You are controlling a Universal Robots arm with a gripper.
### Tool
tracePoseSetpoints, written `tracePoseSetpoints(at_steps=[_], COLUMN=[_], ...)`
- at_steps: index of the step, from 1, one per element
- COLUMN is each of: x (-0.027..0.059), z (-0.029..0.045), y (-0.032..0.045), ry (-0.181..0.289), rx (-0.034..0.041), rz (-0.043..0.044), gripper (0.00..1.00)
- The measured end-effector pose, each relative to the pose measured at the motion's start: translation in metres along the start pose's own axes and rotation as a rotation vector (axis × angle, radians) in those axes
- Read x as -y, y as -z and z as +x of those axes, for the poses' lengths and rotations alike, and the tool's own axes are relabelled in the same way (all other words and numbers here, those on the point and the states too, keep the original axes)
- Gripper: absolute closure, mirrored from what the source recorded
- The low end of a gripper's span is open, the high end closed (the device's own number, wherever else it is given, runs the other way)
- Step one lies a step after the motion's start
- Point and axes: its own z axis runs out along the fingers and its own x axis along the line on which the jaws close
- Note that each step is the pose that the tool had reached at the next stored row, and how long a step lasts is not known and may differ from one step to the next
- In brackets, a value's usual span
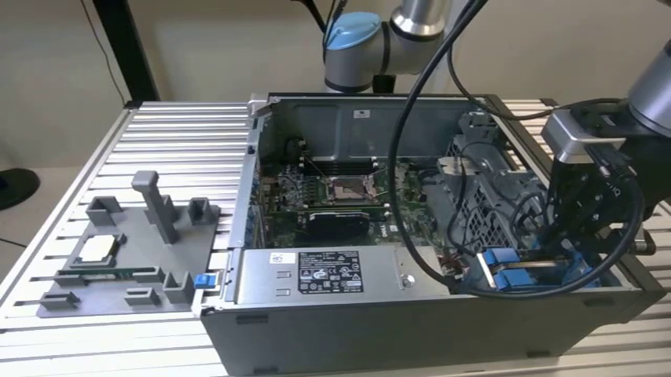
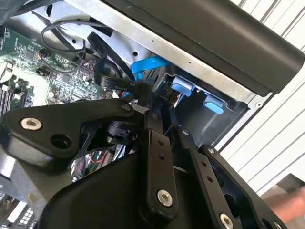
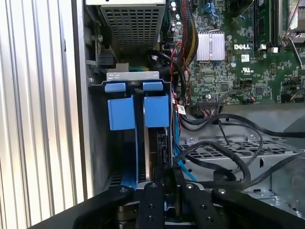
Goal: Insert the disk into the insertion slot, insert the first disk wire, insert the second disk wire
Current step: 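Insert the first disk wire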
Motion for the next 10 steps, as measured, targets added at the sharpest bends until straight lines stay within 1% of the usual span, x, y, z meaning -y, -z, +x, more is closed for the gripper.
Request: tracePoseSetpoints(at_steps=[3, 5, 7, 8, 10], x=[0.0001, 0.0001, 0.0000, -0.0001, -0.0003], z=[0.0002, 0.0002, 0.0001, -0.0001, -0.0007], y=[-0.0032, -0.0029, -0.0008, 0.0021, 0.0106], ry=[0.000, 0.000, 0.000, 0.000, 0.000], rx=[0.0014, 0.0013, 0.0038, 0.0036, 0.0020], rz=[-0.0001, -0.0001, -0.0003, -0.0003, -0.0002], gripper=[1.00, 1.00, 1.00, 0.00, 0.00])
